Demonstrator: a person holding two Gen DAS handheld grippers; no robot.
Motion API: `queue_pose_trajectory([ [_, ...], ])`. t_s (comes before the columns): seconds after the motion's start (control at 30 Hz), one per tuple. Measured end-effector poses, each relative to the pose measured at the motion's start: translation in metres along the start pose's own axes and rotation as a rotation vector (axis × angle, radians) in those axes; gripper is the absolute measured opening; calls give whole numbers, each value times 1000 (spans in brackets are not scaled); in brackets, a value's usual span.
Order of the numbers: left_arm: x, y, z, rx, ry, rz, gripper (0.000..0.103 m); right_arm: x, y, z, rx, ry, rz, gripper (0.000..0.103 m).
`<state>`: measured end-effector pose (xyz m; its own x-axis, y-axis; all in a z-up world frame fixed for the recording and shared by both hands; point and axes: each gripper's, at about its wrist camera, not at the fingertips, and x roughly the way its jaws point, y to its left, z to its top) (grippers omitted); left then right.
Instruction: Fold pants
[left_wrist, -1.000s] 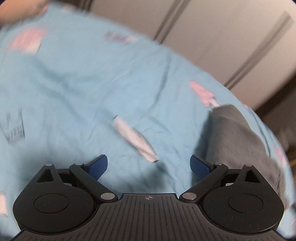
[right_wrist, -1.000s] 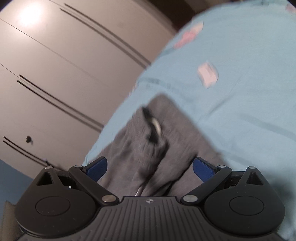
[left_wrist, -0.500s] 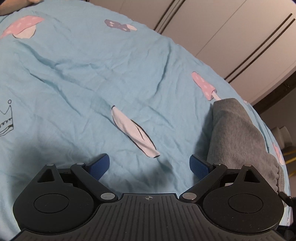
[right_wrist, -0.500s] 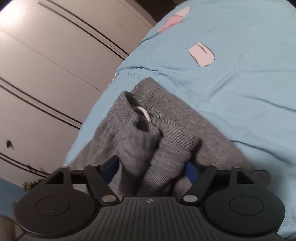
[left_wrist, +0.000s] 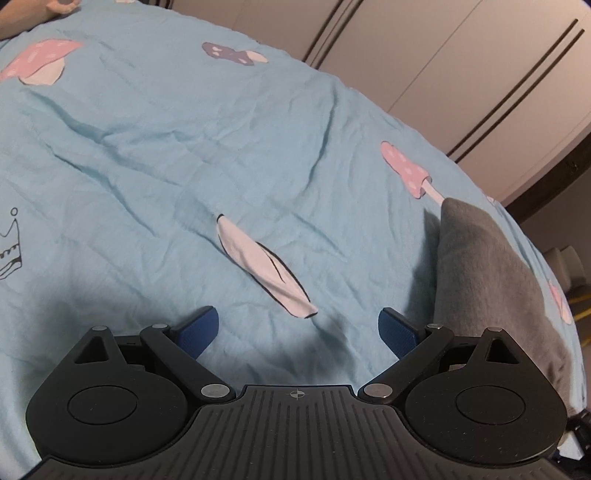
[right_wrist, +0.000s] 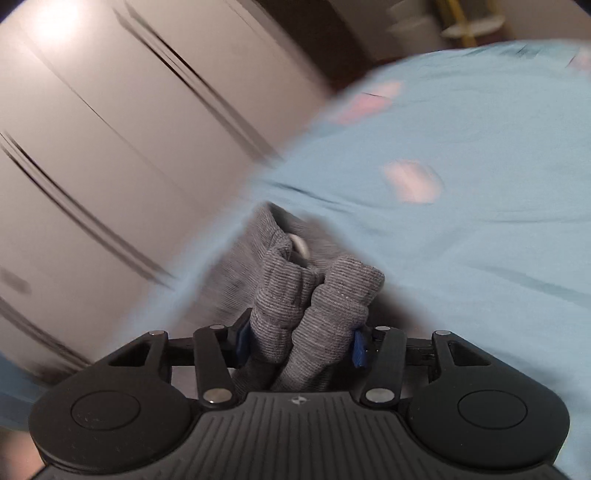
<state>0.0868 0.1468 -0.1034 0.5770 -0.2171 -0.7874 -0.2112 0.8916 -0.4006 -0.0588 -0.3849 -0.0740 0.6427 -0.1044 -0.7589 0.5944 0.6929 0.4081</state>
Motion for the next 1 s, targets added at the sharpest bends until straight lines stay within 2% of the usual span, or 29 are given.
queue_pose_trajectory([
  [0.03, 0, -2, 0, 16, 0, 2, 98, 3, -5, 2, 39, 21, 21, 61],
  [0.1, -2, -3, -1, 29, -3, 0, 98, -11, 0, 8, 11, -11, 34, 71],
  [0.17, -3, -5, -1, 31, -1, -5, 98, -26, 4, 9, -52, -49, -27, 80],
  [0.23, -2, -8, -2, 48, 2, -11, 98, -38, 9, 10, -93, -87, -52, 81],
  [0.33, -2, -16, -4, 100, 2, -16, 98, -69, 20, 18, -177, -221, -138, 81],
  [0.37, -1, -20, -5, 121, 3, -18, 98, -77, 24, 23, -189, -276, -132, 81],
  [0.43, 1, -26, -7, 159, 0, -12, 98, -90, 32, 30, -219, -333, -29, 81],
  [0.5, 4, -28, -7, 179, 7, -3, 98, -85, 42, 34, -278, -323, 75, 65],
  [0.53, 5, -28, -7, 179, 13, -2, 98, -78, 45, 34, -314, -304, 85, 32],
  [0.57, 6, -26, -7, 173, 17, -4, 98, -67, 48, 32, -346, -272, 77, 20],
  [0.6, 6, -24, -6, 163, 19, -10, 98, -55, 48, 29, -370, -224, 65, 19],
  [0.67, 5, -21, -5, 140, 16, -24, 98, -24, 37, 19, -383, -72, 52, 19],
  [0.7, 4, -21, -4, 129, 14, -28, 98, -16, 30, 12, -393, -40, 25, 16],
  [0.73, 4, -20, -4, 119, 13, -32, 98, -19, 25, 9, -388, -53, 17, 9],
  [0.87, 3, -29, -4, 154, -9, -43, 98, -34, 21, 22, -354, -14, 33, 9],
  [1.0, 7, -48, -7, 229, -15, -52, 98, -51, 38, 28, -350, -36, 96, 16],
])
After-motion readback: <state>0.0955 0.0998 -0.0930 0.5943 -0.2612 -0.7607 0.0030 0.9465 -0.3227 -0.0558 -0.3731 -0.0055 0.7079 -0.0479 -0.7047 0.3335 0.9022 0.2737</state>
